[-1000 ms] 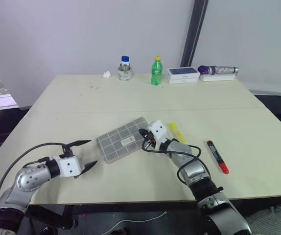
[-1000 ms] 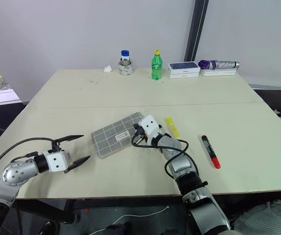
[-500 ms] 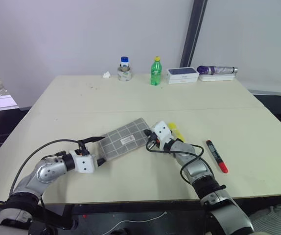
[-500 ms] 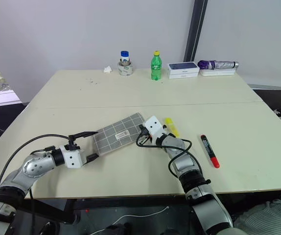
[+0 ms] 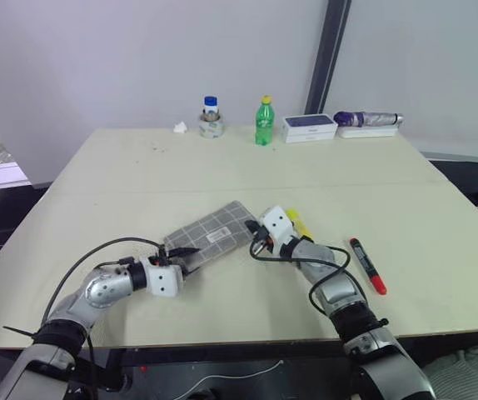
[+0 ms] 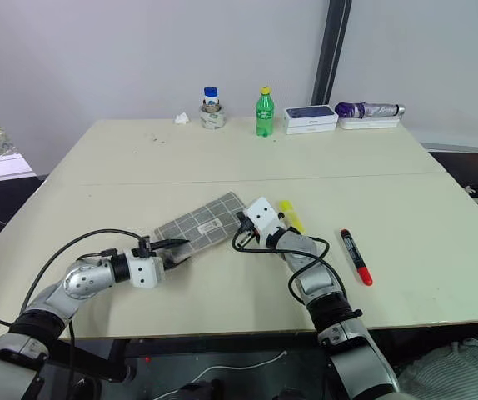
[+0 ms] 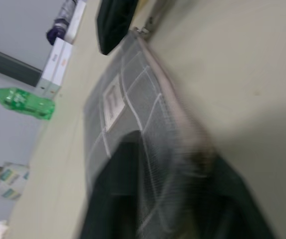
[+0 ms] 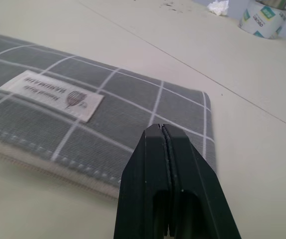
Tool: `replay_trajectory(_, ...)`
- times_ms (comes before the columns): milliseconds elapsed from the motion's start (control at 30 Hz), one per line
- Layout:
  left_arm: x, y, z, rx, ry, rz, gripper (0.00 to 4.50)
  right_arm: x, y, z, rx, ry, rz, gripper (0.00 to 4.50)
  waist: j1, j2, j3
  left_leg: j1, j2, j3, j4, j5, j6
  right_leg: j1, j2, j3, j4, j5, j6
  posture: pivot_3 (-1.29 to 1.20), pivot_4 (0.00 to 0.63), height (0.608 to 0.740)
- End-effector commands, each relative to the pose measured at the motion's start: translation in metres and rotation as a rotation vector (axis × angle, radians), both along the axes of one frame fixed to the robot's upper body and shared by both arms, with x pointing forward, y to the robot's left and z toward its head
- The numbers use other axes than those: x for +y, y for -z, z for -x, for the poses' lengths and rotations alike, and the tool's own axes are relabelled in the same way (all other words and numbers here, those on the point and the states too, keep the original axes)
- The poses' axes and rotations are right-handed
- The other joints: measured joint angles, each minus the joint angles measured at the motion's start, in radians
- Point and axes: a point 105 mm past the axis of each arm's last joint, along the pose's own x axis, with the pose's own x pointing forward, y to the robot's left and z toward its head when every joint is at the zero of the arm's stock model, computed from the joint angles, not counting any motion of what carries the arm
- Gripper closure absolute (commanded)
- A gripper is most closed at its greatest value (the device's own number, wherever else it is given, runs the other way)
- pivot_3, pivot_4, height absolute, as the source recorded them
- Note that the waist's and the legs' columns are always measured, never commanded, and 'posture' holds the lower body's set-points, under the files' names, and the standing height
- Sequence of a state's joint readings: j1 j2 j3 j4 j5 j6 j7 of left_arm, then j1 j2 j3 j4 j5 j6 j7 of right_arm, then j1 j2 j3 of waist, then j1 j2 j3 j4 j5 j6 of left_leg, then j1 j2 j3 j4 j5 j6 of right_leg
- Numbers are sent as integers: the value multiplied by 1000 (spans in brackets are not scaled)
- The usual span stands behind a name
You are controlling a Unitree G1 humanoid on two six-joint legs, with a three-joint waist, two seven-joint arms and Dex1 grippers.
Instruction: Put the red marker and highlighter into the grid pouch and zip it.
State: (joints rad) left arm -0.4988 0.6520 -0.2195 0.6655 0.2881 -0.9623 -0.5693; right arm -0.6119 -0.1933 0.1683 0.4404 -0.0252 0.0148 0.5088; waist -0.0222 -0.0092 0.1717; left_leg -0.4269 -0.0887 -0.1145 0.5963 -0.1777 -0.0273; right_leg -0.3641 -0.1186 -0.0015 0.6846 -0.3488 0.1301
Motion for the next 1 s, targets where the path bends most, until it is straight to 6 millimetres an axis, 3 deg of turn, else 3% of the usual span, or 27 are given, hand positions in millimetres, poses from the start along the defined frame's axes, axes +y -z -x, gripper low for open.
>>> replay_trajectory(33,1,18,8,73,14,-31,4457,5,-15,4,-46,-33,-19,4500,-1,0,0,0,0,0,0,0,0,0,0,0,0,0,0,0,150,740)
replay_trajectory(133,1,17,8,90,10,-9,4457,6,-20,7,-40,-53,-45,4500,-3,1,0,0,0,0,0,0,0,0,0,0,0,0,0,0,150,740)
replay_trajectory(200,1,9,6,96,-14,51,4500,4,-29,9,-51,-67,-66,3953,-7,1,0,0,0,0,0,0,0,0,0,0,0,0,0,0,150,740)
replay_trajectory(333,6,-1,3,100,-51,118,4500,-9,-48,10,-77,-37,-117,2203,-8,0,0,0,0,0,0,0,0,0,0,0,0,0,0,0,150,740)
replay_trajectory(400,10,-5,3,92,-70,140,4500,-21,-61,12,-78,-18,-150,1181,-9,0,0,0,0,0,0,0,0,0,0,0,0,0,0,0,150,740)
replay_trajectory(467,13,-7,4,83,-87,156,4500,-30,-61,18,-55,-29,-116,64,-9,0,0,-1,0,-1,-1,0,0,0,0,0,0,0,0,0,150,740)
replay_trajectory(633,15,-8,5,77,-98,163,4500,-32,-35,32,12,-49,5,21,-17,0,0,-1,0,-1,-1,0,0,1,0,0,0,0,0,0,150,740)
replay_trajectory(833,14,-4,7,81,-96,147,4500,-24,-20,25,65,0,5,21,-22,0,0,-1,0,0,-1,0,0,3,0,0,0,0,0,0,150,740)
replay_trajectory(1000,13,-3,8,80,-89,141,4500,-28,-2,7,167,105,47,21,-20,0,0,0,0,-1,-1,0,0,3,0,0,0,0,0,0,150,740)
